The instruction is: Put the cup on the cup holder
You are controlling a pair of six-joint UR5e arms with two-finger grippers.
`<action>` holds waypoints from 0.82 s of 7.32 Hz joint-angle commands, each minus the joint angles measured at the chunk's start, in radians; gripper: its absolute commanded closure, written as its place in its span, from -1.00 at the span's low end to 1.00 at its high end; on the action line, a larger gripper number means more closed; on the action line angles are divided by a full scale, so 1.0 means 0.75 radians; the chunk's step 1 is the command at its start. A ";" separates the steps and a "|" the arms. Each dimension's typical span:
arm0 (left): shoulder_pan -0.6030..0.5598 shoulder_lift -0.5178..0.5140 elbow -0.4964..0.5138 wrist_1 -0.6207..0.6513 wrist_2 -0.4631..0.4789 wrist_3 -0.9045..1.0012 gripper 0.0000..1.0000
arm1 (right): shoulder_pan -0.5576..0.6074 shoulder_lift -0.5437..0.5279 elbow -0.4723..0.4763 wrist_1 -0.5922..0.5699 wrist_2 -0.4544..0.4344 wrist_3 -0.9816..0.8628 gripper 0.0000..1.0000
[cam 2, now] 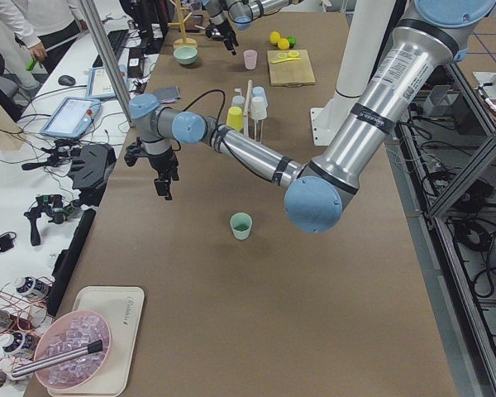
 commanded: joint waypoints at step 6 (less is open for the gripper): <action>0.095 0.018 0.018 0.125 -0.053 0.029 -0.96 | -0.090 0.006 -0.043 -0.123 0.004 -0.183 -0.97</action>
